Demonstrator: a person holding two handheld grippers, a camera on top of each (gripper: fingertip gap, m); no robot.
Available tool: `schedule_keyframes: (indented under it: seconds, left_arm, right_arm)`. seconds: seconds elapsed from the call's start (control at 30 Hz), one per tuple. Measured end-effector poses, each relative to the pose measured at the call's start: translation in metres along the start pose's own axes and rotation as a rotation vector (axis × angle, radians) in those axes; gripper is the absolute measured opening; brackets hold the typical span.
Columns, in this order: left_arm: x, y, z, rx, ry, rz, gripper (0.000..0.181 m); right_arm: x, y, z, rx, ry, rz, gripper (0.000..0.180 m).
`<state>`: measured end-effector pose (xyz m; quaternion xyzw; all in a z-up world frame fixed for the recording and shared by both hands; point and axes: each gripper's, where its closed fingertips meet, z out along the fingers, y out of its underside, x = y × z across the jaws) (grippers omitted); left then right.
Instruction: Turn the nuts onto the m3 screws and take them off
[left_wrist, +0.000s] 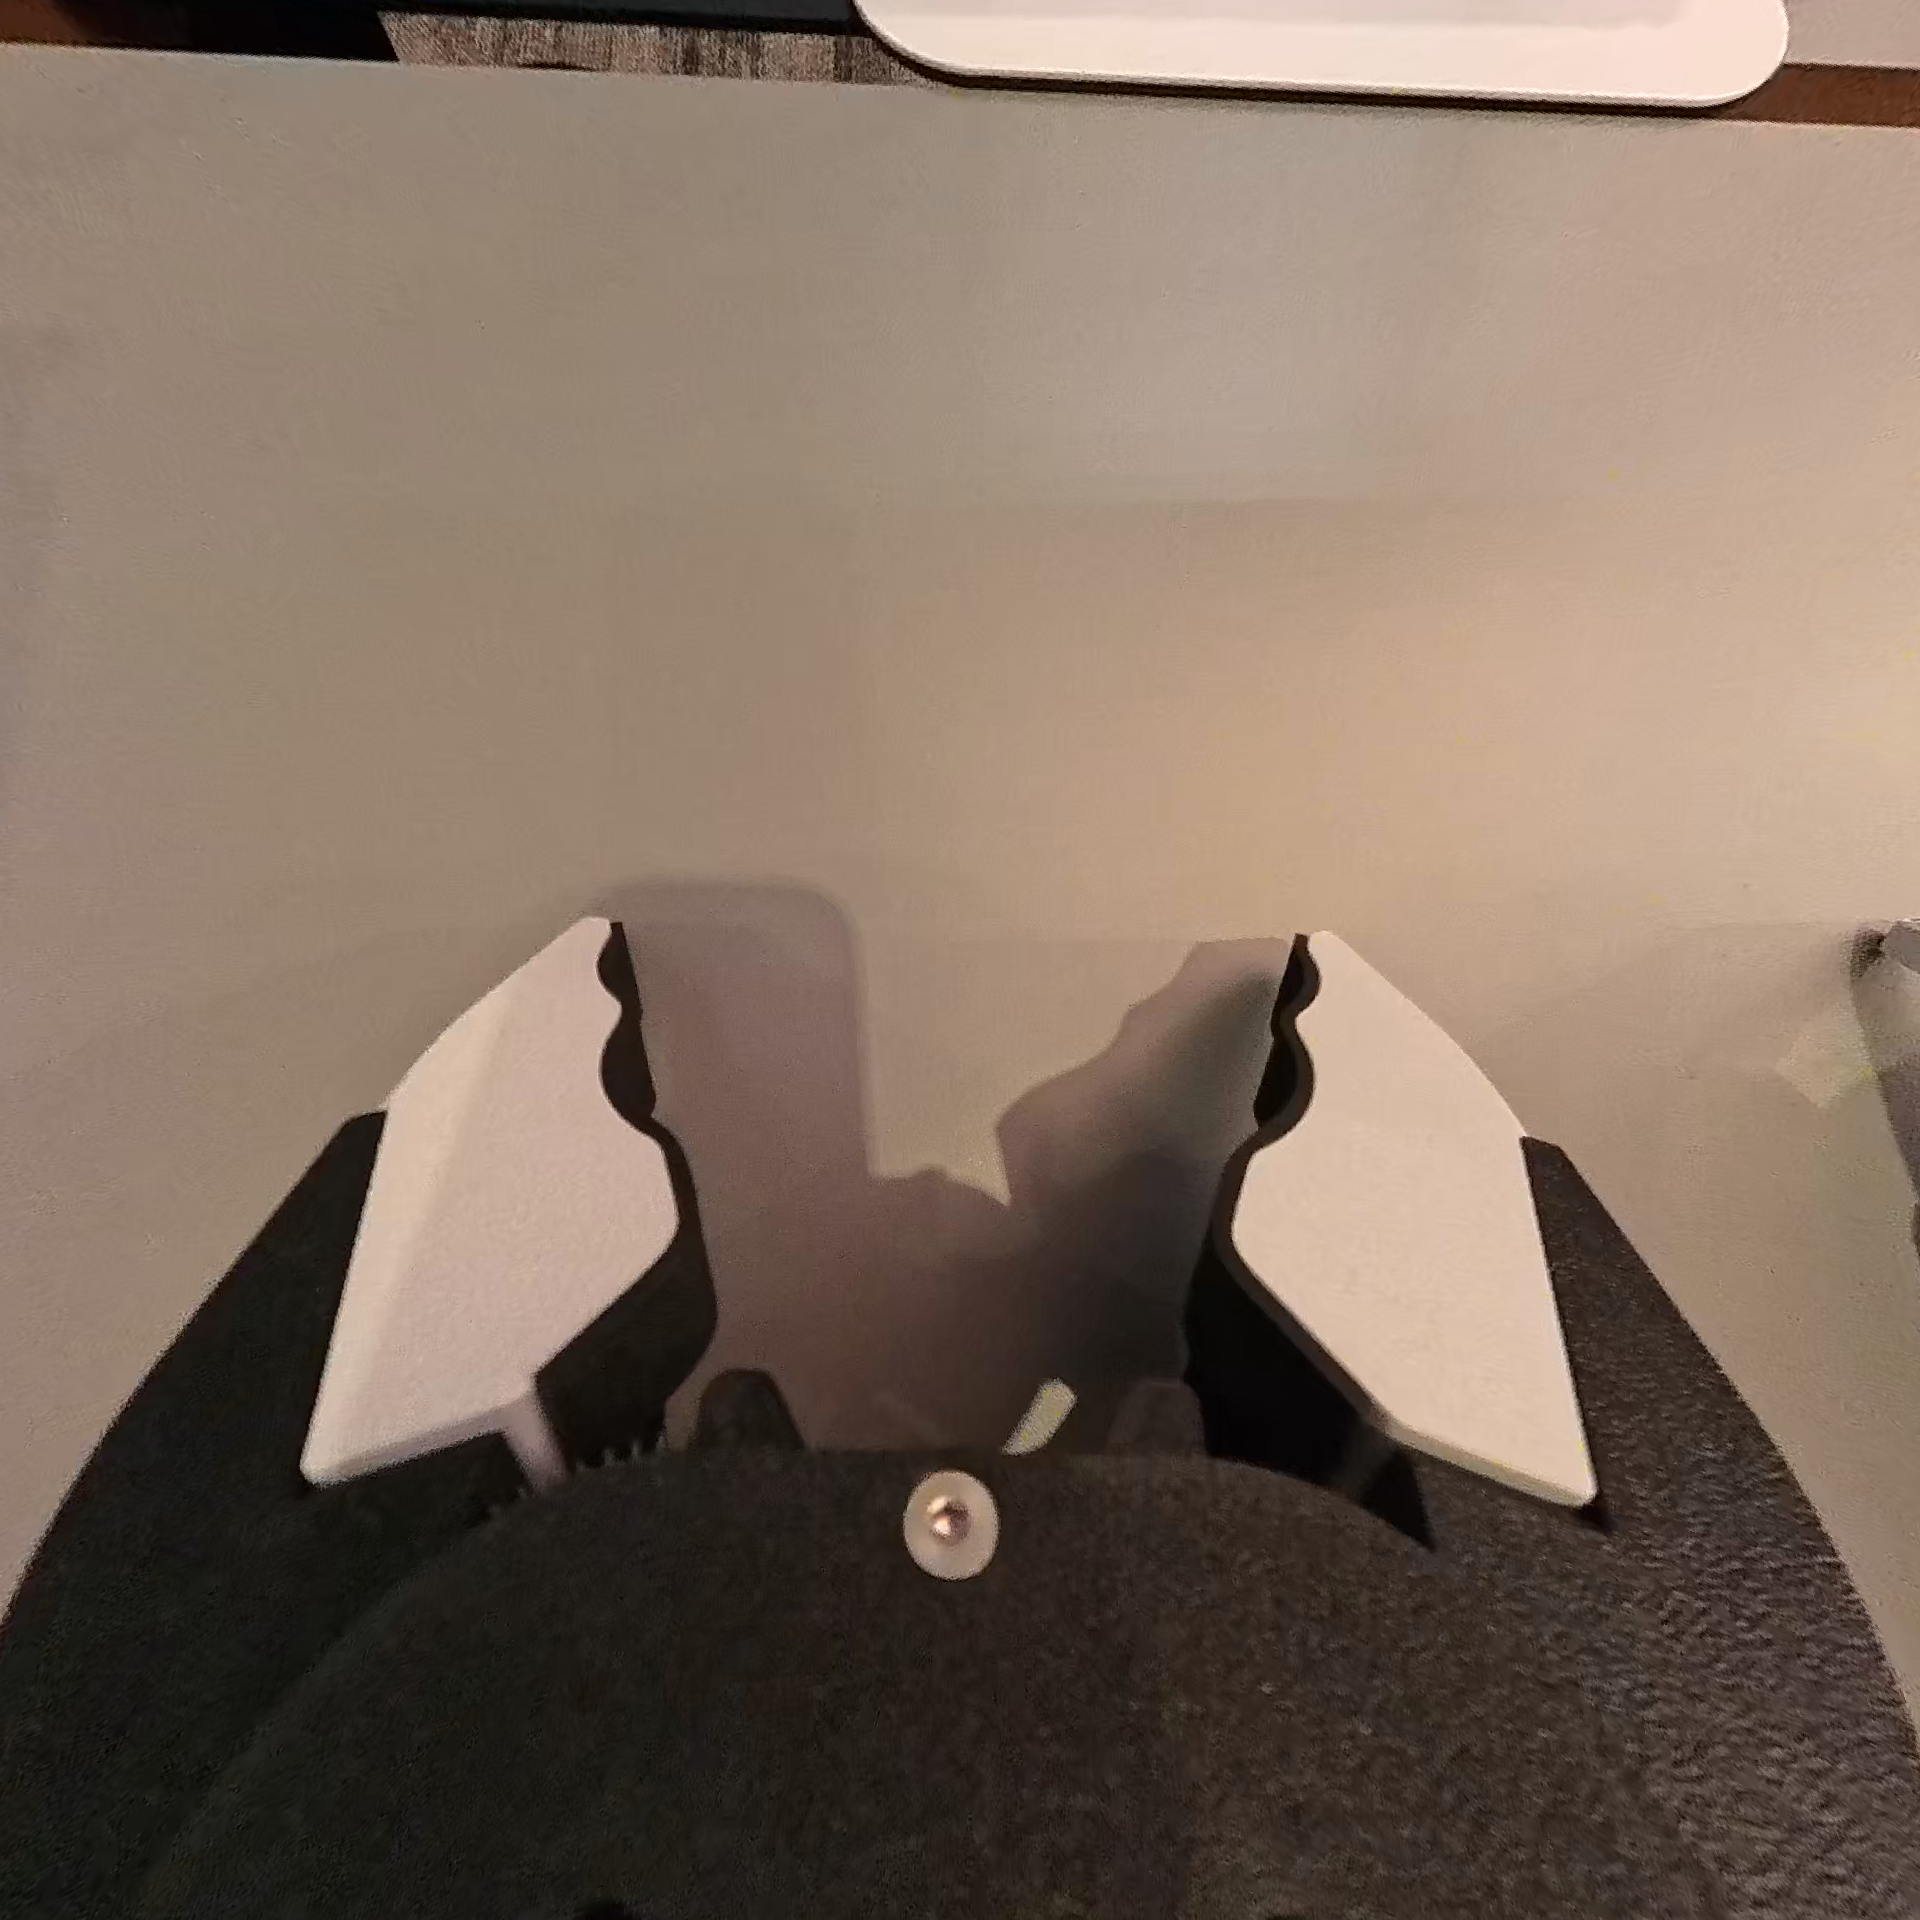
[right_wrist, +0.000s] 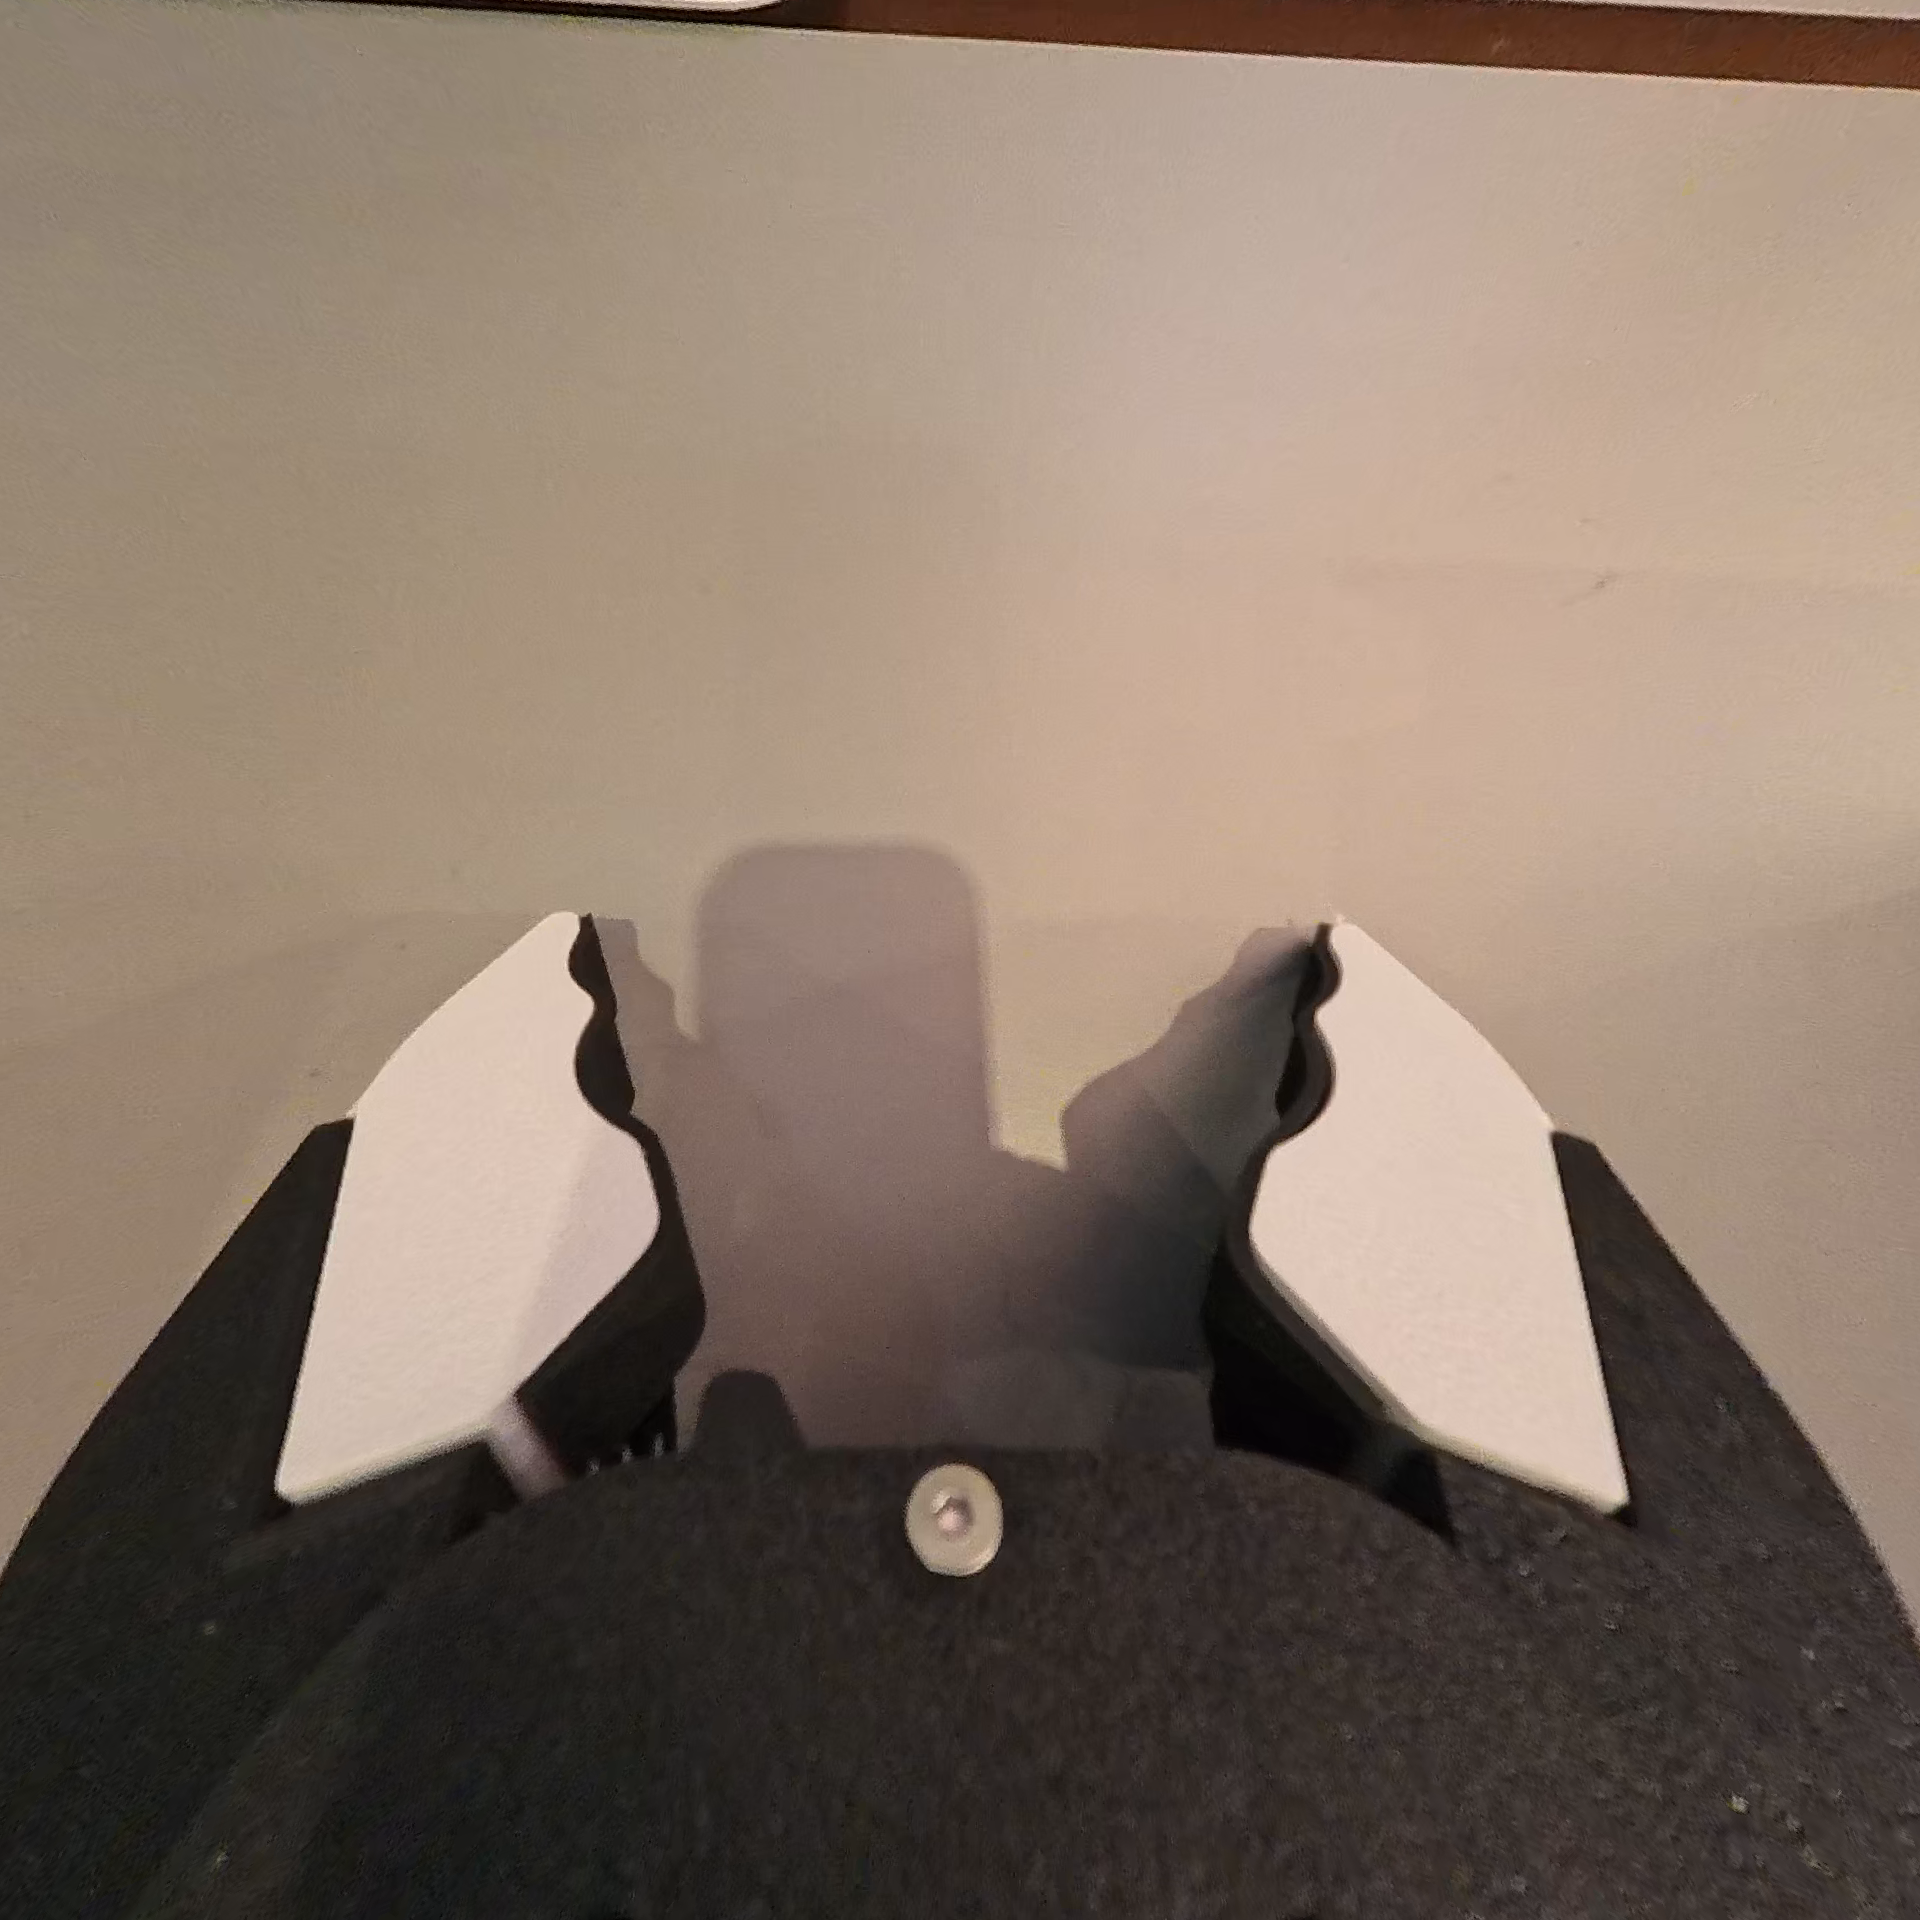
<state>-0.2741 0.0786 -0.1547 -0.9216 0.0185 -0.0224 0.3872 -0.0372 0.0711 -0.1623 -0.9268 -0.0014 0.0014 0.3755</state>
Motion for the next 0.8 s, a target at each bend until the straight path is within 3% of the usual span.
schedule_keyframes:
  seconds: [0.8]
  left_arm:
    - [0.0042, 0.0027, 0.0023, -0.023, -0.003, 0.041, 0.119]
  right_arm:
    - [0.0036, 0.0018, -0.0005, -0.008, 0.022, 0.022, 0.128]
